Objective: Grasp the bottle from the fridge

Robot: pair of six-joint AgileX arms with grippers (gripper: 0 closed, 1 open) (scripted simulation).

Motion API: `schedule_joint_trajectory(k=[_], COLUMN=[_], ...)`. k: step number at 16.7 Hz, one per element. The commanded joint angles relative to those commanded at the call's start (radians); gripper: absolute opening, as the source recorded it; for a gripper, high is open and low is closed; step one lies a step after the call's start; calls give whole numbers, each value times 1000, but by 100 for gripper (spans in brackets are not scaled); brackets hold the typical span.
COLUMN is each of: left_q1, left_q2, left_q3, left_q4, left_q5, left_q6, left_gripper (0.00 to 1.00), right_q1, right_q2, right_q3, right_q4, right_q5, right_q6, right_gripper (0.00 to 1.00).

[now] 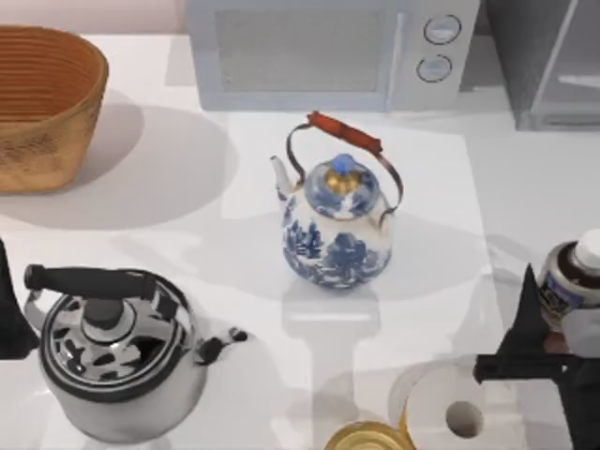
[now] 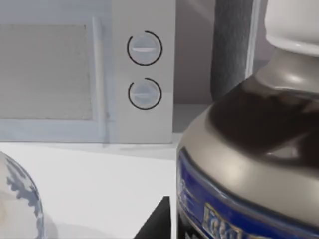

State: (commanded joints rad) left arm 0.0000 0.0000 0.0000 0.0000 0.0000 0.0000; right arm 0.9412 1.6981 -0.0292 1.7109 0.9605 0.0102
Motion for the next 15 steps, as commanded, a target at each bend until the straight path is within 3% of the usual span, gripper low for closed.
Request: schedule_joint_trajectory(k=[9, 15], left_q1=[0, 0], left_q2=[0, 0], left_q3=[0, 0], left_q4=[0, 0], left_q5=[0, 0], left_q6=[0, 0], left_gripper=[100, 100], right_q1=[0, 0], right_q2=[0, 0], right_q3=[0, 0], right_q4=[0, 0], right_q5=[0, 0], right_q6=[0, 0], right_gripper=[98, 100])
